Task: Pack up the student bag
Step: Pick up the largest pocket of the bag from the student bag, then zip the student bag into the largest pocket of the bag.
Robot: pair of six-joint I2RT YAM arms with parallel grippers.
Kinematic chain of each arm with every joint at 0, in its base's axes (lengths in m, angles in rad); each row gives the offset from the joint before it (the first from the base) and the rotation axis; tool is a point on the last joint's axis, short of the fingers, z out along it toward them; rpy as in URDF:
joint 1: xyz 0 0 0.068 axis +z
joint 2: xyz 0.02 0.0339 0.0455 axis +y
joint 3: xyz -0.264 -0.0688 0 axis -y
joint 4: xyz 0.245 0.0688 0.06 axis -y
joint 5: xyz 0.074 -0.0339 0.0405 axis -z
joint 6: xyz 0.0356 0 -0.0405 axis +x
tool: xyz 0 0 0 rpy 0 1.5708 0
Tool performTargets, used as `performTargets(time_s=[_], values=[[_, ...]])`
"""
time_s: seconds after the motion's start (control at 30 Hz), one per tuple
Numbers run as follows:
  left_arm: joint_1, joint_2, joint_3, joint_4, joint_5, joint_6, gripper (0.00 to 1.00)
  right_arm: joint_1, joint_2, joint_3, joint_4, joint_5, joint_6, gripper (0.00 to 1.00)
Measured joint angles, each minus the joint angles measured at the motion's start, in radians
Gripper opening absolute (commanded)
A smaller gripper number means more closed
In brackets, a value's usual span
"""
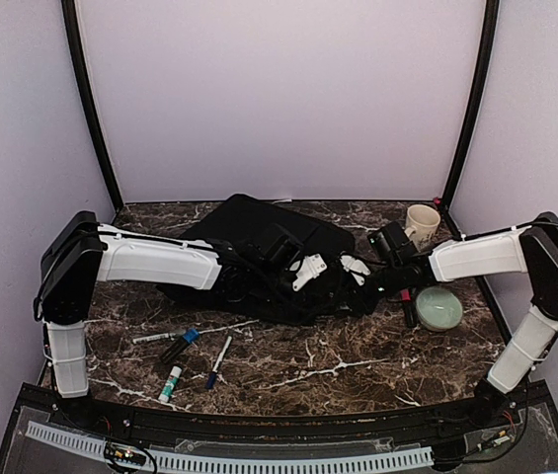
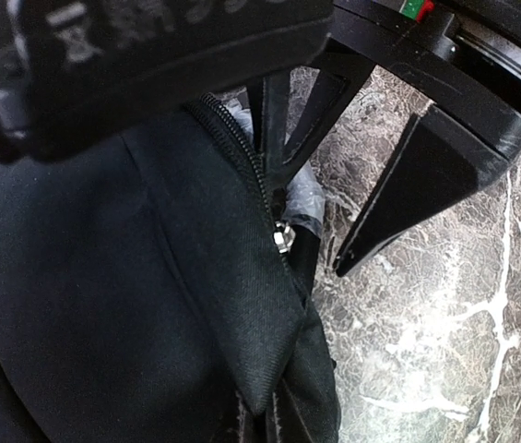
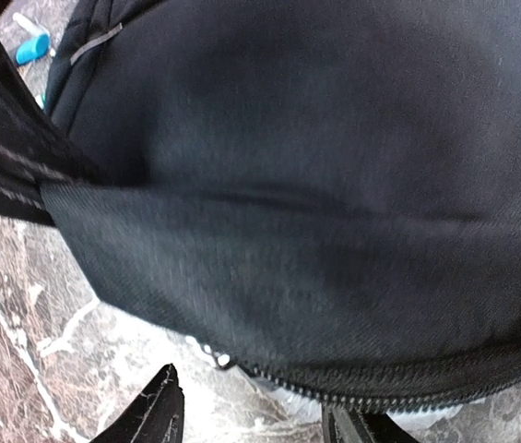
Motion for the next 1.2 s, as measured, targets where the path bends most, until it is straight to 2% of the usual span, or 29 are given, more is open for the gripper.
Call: performTargets(time_s=[0.1,0.2,0.3,0.5,0.57,0.87,1.2], values=[[0.003,0.0,0.0,0.0,0.007,-0.003,0.0,0.0,0.0,0.0,0.028,-0.01,0.016,0.51],[0.004,0.0,0.0,0.0,0.012,-0.005,0.0,0.0,0.0,0.0,0.057,-0.019,0.028,0.45],[0.004,-0.003,0.0,0.0,0.013,-0.006,0.0,0.0,0.0,-0.001,0.084,-0.033,0.041,0.29],[0.004,-0.008,-0.001,0.0,0.013,-0.006,0.0,0.0,0.014,-0.001,0.116,-0.075,0.064,0.11],[0.004,-0.008,-0.001,0.001,0.013,-0.006,0.0,0.0,0.019,-0.001,0.116,-0.084,0.063,0.01],[0.004,-0.01,-0.003,0.001,0.013,-0.004,0.0,-0.013,0.021,-0.001,0.086,-0.087,0.041,0.0],[0.003,-0.017,-0.005,-0.002,0.03,0.038,0.0,-0.135,0.004,0.0,0.042,-0.021,0.002,0.0]])
